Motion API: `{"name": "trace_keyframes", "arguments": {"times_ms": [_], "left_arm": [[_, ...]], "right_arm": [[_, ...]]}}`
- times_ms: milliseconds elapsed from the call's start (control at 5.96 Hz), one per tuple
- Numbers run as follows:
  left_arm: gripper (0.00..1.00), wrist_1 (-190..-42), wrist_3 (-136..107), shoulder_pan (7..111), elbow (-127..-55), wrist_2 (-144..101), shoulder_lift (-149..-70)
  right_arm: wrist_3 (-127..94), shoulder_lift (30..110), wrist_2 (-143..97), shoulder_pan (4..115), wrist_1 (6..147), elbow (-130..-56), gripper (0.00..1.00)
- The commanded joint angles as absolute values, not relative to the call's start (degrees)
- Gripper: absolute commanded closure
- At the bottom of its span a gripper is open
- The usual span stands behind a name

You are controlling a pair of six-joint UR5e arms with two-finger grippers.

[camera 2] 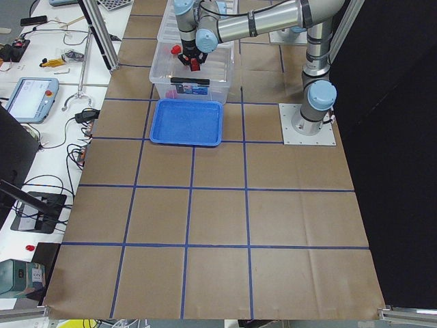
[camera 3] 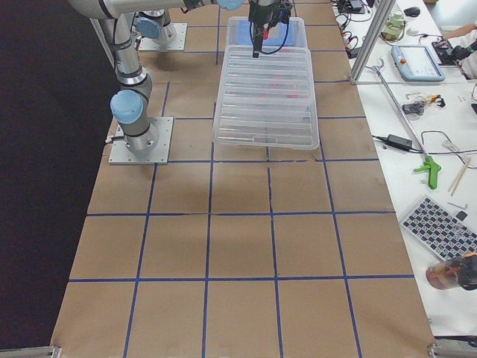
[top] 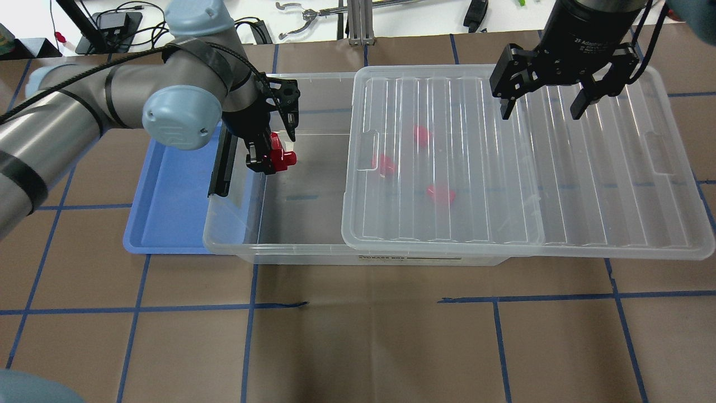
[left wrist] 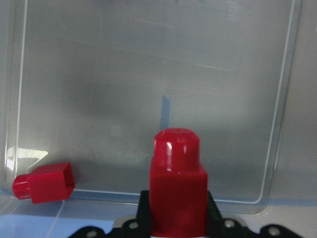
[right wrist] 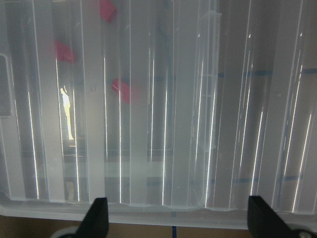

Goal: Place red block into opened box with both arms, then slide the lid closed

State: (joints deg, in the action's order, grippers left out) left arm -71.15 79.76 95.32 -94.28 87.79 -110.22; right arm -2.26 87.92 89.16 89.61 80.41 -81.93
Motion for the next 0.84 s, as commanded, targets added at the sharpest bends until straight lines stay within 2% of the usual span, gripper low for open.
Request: {"name": "trace_keyframes", "arguments": {"times_ms": [0,168,504,672], "left_arm": [[0.98,-63.51,80.24,95.71,-97.97,87.63,-113.98],[0.97,-58.50,79.98,95.80,-100.43,87.54,-116.00],[0.89,-56.34,80.07,95.98,-101.42,87.54,-117.25],[0.61,-56.25,79.89,95.80,-101.25,87.54,-117.42]], "right_arm": [[-2.20,87.80,89.21,89.38,80.42,-81.30,0.00],[-2.20,87.80,88.95,89.38,80.42,-81.39,0.00],[-2.20,87.89,88.86,89.38,80.33,-81.56,0.00],[-2.20,87.89,88.94,89.38,80.33,-81.56,0.00]]}}
